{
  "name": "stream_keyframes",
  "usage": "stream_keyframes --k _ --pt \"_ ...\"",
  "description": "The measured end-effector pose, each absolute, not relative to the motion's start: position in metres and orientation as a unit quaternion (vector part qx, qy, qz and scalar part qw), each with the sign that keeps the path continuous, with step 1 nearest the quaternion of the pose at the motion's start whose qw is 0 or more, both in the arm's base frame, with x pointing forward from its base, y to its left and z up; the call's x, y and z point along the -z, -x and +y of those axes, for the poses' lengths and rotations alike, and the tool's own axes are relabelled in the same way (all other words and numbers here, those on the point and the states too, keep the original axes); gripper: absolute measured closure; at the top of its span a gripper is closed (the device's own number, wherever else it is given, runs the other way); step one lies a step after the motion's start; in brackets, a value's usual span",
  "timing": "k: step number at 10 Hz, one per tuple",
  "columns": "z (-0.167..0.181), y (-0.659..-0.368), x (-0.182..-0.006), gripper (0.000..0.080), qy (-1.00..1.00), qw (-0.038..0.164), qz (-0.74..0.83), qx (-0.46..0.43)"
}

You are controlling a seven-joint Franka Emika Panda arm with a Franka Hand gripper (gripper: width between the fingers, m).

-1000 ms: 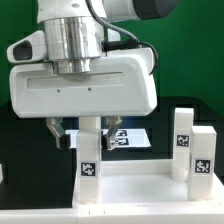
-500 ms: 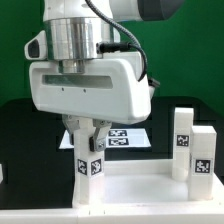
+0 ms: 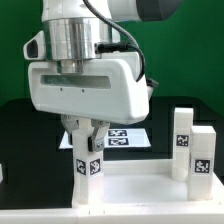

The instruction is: Assemble desk

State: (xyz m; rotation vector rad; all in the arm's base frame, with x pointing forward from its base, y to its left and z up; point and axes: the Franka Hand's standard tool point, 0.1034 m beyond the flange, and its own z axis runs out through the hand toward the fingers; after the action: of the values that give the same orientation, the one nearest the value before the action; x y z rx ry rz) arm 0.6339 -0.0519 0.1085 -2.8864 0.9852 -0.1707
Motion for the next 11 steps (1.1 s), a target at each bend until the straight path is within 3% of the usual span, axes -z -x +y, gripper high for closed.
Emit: stream_keyframes --k 4,7,10,11 --pt "-0.0519 -0.6339 -0.1085 0.0514 0.944 0.043 0.322 0.056" --pt "-0.0525 -0.6326 -0.1085 0.0514 0.893 0.04 0.447 0.04" --pt "-0.0509 -0.6309 -0.1068 0.0514 0.712 0.074 0.699 0.008" --pt "-0.0537 -0.631 -0.1072 0.0514 0.692 0.082 0.718 -0.002"
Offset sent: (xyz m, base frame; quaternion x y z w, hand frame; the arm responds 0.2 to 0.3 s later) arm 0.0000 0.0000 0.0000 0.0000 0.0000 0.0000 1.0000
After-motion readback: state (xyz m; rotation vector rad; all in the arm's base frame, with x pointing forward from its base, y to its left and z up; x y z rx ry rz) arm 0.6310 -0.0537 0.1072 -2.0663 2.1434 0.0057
